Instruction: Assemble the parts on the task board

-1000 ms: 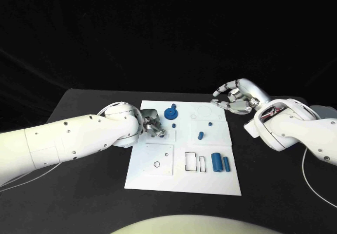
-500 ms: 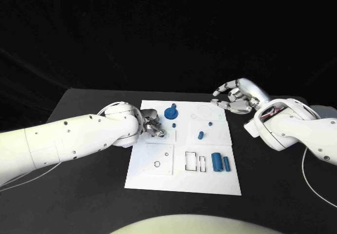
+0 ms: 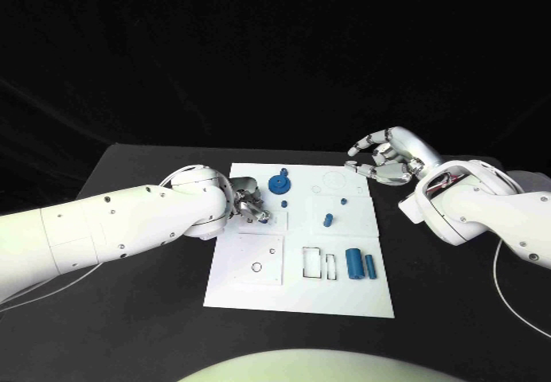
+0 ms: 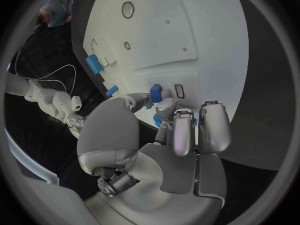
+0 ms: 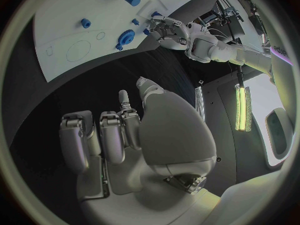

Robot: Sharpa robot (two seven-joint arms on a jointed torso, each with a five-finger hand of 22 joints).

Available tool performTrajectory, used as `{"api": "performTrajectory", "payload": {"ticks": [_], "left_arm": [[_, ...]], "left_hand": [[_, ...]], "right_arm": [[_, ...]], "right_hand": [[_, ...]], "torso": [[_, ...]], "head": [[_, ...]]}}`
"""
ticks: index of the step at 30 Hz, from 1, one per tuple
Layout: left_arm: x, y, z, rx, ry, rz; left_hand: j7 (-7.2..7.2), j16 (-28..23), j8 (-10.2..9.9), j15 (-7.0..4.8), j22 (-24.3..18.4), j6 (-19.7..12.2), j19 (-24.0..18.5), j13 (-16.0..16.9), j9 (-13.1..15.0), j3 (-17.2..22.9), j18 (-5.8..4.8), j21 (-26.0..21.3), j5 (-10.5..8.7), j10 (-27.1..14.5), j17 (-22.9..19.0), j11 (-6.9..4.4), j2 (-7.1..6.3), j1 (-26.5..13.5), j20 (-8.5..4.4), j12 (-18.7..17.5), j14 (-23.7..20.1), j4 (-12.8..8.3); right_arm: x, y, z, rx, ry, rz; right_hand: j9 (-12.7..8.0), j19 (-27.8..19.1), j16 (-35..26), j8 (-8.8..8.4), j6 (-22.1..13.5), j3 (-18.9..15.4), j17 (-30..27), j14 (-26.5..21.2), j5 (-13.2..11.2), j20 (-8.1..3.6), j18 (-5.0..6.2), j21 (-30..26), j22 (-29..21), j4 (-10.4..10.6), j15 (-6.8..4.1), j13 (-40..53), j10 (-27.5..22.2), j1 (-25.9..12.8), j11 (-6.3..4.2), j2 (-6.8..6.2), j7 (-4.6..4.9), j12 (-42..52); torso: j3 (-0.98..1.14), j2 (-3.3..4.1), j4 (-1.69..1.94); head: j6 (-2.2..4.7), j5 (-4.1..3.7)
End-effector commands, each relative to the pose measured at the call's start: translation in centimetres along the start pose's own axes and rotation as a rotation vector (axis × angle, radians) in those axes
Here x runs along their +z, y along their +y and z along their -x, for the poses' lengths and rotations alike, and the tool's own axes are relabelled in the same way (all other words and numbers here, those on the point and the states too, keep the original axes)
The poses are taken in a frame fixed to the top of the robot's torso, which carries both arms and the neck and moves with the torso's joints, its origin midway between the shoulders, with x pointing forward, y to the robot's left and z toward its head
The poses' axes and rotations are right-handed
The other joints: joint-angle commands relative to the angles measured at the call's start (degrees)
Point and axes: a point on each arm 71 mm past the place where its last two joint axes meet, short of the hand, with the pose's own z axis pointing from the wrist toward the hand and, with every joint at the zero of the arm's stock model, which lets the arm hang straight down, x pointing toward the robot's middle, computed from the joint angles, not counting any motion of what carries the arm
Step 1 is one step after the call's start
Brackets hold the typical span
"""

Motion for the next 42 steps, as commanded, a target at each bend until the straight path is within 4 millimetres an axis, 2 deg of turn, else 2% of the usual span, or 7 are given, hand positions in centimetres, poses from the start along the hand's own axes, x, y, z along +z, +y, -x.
{"api": "performTrajectory", "payload": {"ticks": [1,6,18,25,42], "left_arm": [[0.11,-0.1,-0.75,-0.006,0.057,0.0],[0.17,0.0,-0.76,-0.014,0.066,0.004],[0.32,0.0,-0.74,-0.019,0.07,0.007],[0.41,-0.01,-0.71,-0.022,0.069,0.009],[0.48,-0.04,-0.72,-0.022,0.073,0.01]], "left_hand": [[-0.73,0.41,0.2,-0.32,0.11,0.3,0.16,-0.15,0.22,8.12,-0.45,0.35,-0.23,0.34,10.24,-0.28,0.03,-0.56,-0.17,-0.22,4.91,-7.7],[-1.2,0.84,-0.02,-0.57,0.48,1.0,0.24,0.08,0.41,4.68,-0.5,0.45,-0.88,0.7,10.91,-0.58,0.1,-4.35,-0.4,0.3,5.07,-4.46],[-1.43,0.99,0.13,-0.73,0.79,1.64,0.32,1.48,0.71,2.74,-0.55,0.56,-1.18,1.17,11.11,-0.77,0.01,-5.7,-0.55,1.46,5.11,-3.23],[-1.5,1.08,0.05,-0.79,1.06,2.07,0.4,1.74,1.0,-0.77,-0.59,0.63,-1.44,1.14,11.21,-0.82,0.21,-7.12,-0.62,1.89,5.12,-1.21],[-1.5,1.28,-0.34,-0.8,1.66,2.57,0.59,2.08,1.36,-7.67,-0.69,0.82,-1.53,1.16,11.5,-0.81,0.31,-7.65,-0.65,2.45,5.19,2.08]], "right_arm": [[-0.01,0.06,-0.05,-0.002,0.004,0.008],[-0.01,0.05,-0.05,-0.002,0.004,0.008],[0.01,0.06,-0.05,-0.001,0.003,0.009],[0.01,0.07,-0.04,0.0,0.001,0.01],[-0.01,0.06,0.02,0.001,-0.004,0.011]], "right_hand": [[-0.07,4.53,-0.37,0.25,-0.32,0.34,11.66,5.2,0.18,-0.36,0.21,-0.29,13.42,0.02,-0.49,7.74,-0.06,-0.61,-0.35,-0.04,-0.08,-0.19],[-0.07,4.53,-0.37,0.25,-0.32,0.34,11.66,5.2,0.18,-0.36,0.21,-0.29,13.42,0.02,-0.49,7.74,-0.06,-0.61,-0.35,-0.04,-0.08,-0.19],[-0.08,4.29,-0.53,0.27,-0.37,0.39,11.2,5.08,0.17,-0.36,0.32,-0.64,13.13,0.04,-0.5,7.49,-0.3,-0.73,-0.35,-0.12,-0.07,-0.47],[-0.09,4.24,-0.56,0.27,-0.4,0.4,11.14,5.07,0.16,-0.36,0.34,-0.7,13.08,0.07,-0.5,7.43,-0.36,-0.81,-0.34,-0.15,-0.06,-0.54],[-0.15,3.92,-0.78,0.37,-0.57,0.48,10.62,4.93,0.09,-0.37,0.49,-1.2,12.67,0.22,-0.49,7.14,-0.63,-1.81,-0.32,-0.24,-0.05,-0.86]], "torso": [[0.01,-0.01,-0.03],[0.01,0.01,0.01],[-0.01,0.0,-0.02],[0.01,0.02,-0.03],[0.03,-0.02,-0.01]], "head": [[-0.14,0.01],[-0.31,-0.07],[-0.61,-0.11],[-0.67,-0.2],[-0.78,-0.45]]}}
